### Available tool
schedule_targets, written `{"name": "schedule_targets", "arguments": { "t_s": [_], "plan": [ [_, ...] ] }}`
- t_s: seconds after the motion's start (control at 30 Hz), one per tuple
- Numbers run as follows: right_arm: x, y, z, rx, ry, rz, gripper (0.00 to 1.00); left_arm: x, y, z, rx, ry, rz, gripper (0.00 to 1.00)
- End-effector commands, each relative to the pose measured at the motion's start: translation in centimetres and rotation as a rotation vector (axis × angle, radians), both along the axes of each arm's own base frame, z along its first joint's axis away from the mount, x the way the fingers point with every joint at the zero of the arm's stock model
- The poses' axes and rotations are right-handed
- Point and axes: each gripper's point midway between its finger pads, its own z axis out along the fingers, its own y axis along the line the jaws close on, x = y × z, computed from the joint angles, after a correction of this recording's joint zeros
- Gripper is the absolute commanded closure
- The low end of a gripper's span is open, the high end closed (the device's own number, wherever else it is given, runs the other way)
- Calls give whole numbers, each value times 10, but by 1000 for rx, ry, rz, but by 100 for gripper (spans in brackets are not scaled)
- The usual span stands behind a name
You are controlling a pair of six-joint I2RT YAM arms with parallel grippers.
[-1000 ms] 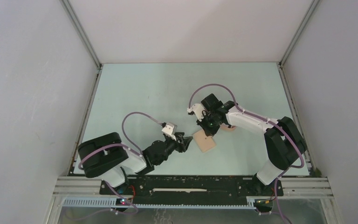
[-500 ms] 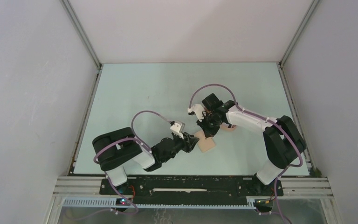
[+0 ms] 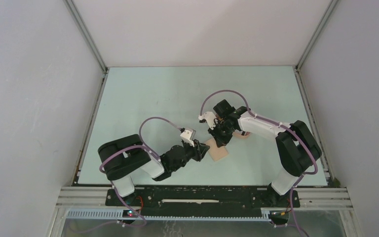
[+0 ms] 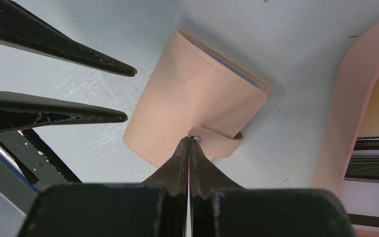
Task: Put the credit cards into the card holder
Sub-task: Close the card holder at the center of the board.
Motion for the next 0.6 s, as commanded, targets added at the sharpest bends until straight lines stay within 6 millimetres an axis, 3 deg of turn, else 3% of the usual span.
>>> {"name": "schedule_targets", "arguments": {
  "t_s": [0.0,0.57],
  "plan": [
    [4,7,7,28,5,-3,100,7,-6,7,-28,-7,9,67],
    [8,13,8,31,-33,-3,100,8,0,8,-70,10,-1,71]
  ]
}}
